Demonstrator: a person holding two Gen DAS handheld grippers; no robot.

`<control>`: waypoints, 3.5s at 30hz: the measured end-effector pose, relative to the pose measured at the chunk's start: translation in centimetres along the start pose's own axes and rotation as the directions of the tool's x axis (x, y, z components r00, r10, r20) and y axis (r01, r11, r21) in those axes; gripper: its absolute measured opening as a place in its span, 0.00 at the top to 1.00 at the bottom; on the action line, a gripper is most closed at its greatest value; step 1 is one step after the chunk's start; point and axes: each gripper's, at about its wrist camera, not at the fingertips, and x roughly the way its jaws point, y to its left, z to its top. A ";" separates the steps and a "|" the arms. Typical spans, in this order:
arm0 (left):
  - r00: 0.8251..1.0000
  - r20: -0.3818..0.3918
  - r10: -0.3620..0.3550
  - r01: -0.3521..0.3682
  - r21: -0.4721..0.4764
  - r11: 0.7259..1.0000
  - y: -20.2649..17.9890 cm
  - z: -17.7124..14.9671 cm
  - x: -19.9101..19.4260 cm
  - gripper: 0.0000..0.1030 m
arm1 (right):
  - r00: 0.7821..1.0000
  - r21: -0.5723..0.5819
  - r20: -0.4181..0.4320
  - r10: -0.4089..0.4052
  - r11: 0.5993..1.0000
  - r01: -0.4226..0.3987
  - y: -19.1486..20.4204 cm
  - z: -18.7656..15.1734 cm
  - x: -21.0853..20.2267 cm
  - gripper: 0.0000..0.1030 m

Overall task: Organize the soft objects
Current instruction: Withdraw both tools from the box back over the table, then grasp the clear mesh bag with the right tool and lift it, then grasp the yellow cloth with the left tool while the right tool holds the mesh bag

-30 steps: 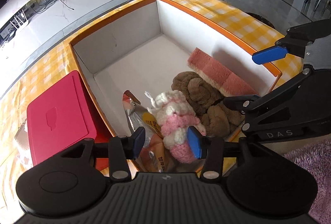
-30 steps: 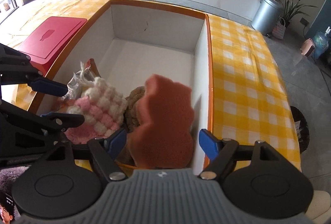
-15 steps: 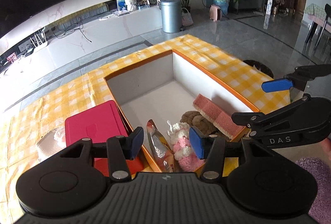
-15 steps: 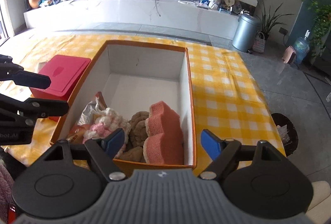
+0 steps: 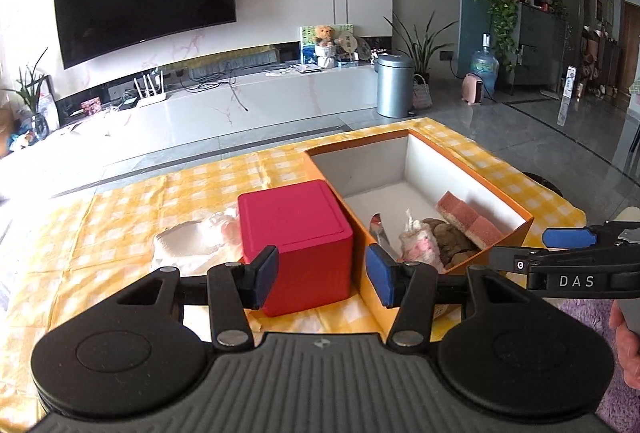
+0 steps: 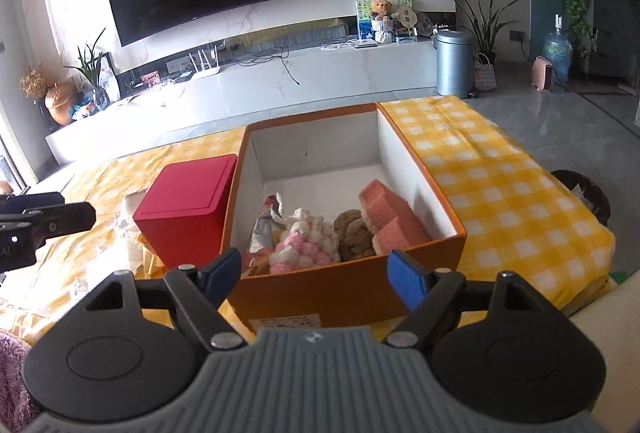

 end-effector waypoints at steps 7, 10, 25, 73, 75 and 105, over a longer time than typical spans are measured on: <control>0.998 -0.058 0.040 -0.045 -0.091 0.995 3.6 -3.3 -0.8 0.42 | 1.000 0.018 -0.013 0.027 0.999 -0.026 2.6 -2.8 0.1 0.23; 0.994 -0.097 0.055 -0.067 -0.129 0.989 5.2 -4.5 -1.0 0.42 | 0.998 0.000 -0.030 0.051 0.999 -0.051 4.2 -3.8 0.3 0.23; 0.986 -0.148 0.082 -0.125 -0.311 0.942 11.6 -8.8 -2.0 0.42 | 0.987 -0.118 -0.096 0.131 0.983 -0.142 11.8 -5.8 3.1 0.23; 0.905 -0.423 0.028 -0.186 -0.338 0.923 20.4 -9.7 7.1 0.51 | 0.867 -0.276 -0.404 0.291 0.865 -0.419 24.9 -7.4 19.1 0.98; 0.920 -0.391 0.017 -0.158 -0.333 0.930 20.1 -9.3 6.7 0.51 | 0.871 -0.278 -0.397 0.291 0.866 -0.416 24.6 -7.0 18.4 0.98; 0.905 -0.410 -0.111 0.100 -0.048 0.994 11.0 -6.9 14.1 0.71 | 0.851 -0.474 -0.476 0.222 0.750 -0.461 18.8 -6.0 18.1 0.21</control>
